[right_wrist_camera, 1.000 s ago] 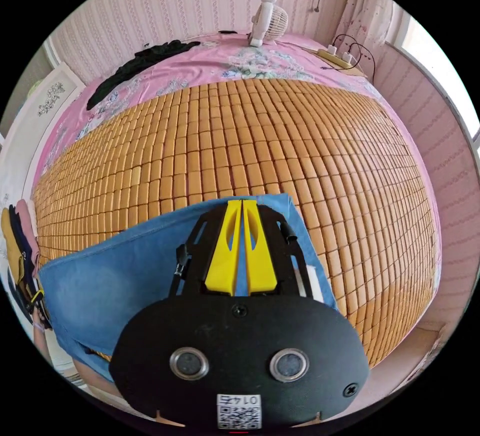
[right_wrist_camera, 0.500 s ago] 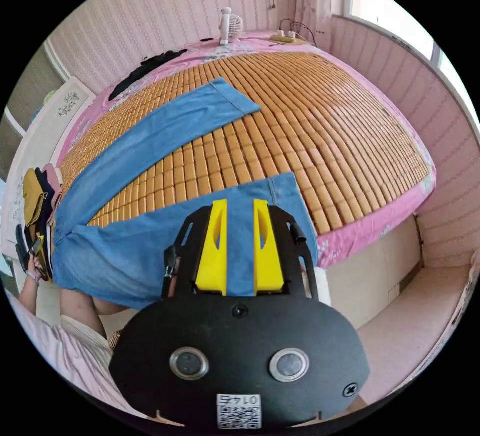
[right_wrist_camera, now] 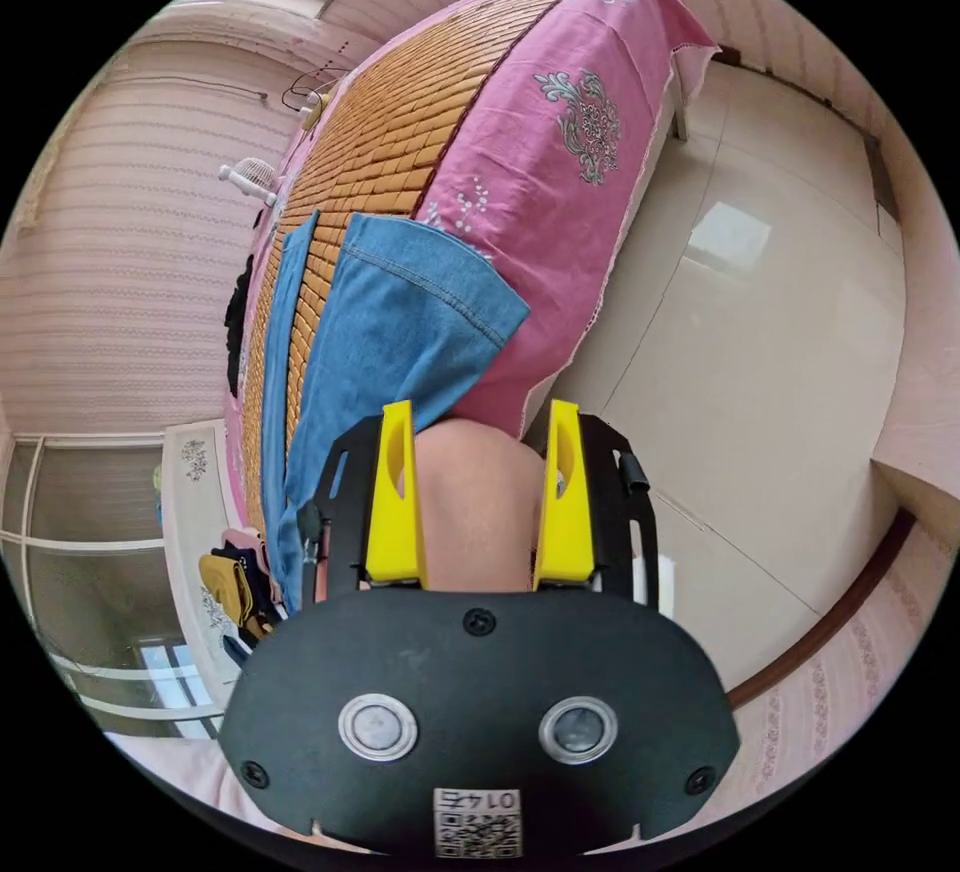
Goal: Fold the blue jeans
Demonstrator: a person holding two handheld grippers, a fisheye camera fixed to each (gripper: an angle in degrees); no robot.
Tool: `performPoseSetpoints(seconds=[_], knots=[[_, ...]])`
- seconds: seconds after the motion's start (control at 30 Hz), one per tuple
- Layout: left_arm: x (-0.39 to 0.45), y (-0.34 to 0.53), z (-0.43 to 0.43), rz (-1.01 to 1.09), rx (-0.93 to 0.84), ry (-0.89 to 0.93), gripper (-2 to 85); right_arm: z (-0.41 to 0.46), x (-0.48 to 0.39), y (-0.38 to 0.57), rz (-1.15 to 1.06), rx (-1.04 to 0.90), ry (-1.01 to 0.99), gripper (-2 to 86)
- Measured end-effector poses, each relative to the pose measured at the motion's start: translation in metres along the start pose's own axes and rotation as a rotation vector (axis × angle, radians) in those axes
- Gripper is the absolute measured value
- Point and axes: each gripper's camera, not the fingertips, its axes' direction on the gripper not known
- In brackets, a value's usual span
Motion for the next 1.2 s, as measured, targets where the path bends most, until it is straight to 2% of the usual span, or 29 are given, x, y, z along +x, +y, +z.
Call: performPoseSetpoints(seconds=[0.1,0.2,0.33,0.53,0.73,0.97,1.13,1.2], knots=[[0.001,-0.008,-0.002,0.041,-0.061,0.004,4.3,-0.002,0.011,-0.007,0.02,0.017,-0.034,17.9],[0.026,-0.003,-0.032,0.171,0.029,-0.129,2.6,0.0,0.02,-0.012,0.038,0.037,-0.057,17.7],[0.048,0.007,-0.06,0.278,0.099,-0.159,1.9,0.016,0.031,-0.02,0.077,0.007,-0.062,17.1],[0.051,0.012,-0.063,0.277,0.071,-0.228,2.2,0.035,0.038,-0.038,0.056,-0.085,-0.131,9.5],[0.051,0.02,-0.066,0.266,0.08,-0.236,2.4,0.013,0.036,-0.052,0.052,0.01,-0.329,1.7],[0.069,0.039,-0.079,0.349,0.079,-0.231,2.3,-0.045,-0.021,-0.064,-0.233,0.1,-0.44,0.4],[0.101,0.052,-0.091,0.436,0.114,-0.209,2.1,-0.071,-0.127,-0.09,-0.57,0.113,-0.323,0.4],[0.117,0.048,-0.092,0.449,0.139,-0.189,2.2,-0.059,-0.195,-0.109,-0.72,0.08,-0.23,0.6]])
